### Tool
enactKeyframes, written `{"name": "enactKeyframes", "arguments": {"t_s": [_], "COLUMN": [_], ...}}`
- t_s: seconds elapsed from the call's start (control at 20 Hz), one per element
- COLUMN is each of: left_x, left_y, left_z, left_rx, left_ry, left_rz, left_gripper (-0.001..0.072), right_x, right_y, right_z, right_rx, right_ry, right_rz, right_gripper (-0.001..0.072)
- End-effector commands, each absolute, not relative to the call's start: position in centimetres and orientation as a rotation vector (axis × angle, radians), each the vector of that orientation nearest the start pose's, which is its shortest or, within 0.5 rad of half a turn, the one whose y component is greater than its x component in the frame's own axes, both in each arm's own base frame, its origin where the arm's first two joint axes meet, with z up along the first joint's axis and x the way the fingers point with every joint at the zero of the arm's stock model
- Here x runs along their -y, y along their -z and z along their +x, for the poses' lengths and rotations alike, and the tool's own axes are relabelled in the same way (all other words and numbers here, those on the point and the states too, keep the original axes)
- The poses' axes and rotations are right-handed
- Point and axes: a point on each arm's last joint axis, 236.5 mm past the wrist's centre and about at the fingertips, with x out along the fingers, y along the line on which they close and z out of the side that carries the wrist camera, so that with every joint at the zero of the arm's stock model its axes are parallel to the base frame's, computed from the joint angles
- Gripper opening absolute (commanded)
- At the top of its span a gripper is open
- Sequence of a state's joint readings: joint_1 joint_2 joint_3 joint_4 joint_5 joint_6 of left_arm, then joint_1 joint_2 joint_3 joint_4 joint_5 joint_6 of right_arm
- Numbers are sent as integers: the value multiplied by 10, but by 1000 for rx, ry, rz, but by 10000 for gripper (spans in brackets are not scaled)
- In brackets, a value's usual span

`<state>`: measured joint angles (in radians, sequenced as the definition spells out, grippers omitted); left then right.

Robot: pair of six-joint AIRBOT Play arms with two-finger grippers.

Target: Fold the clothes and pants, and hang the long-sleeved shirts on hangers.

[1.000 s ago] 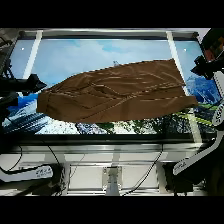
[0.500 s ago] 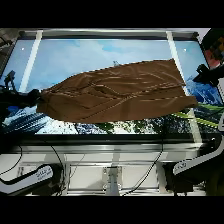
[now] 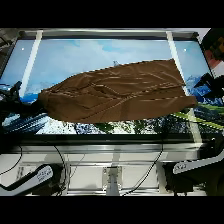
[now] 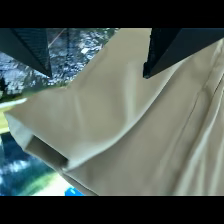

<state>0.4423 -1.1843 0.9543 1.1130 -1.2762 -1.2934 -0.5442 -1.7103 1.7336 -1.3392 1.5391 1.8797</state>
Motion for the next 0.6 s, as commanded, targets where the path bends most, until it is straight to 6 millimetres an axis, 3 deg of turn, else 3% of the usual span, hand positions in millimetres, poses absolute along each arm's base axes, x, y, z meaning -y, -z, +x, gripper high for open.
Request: {"name": "enactKeyframes", "arguments": {"t_s": [0.0,0.3,0.55], "left_x": [-37,-37,-37], "left_y": [9,9,9], "left_z": [316,315,316], "left_rx": [-1325,-1326,-1325], "left_ry": [91,91,91], "left_rz": [-519,-520,-520], "left_gripper": [18,18,18], "right_x": [177,182,189], "right_y": [9,49,68], "right_z": [392,399,401], "right_rx": [-1448,-1488,-1490], "right_ry": [600,710,760], "right_rz": [923,826,832], "right_gripper": [633,633,632]}}
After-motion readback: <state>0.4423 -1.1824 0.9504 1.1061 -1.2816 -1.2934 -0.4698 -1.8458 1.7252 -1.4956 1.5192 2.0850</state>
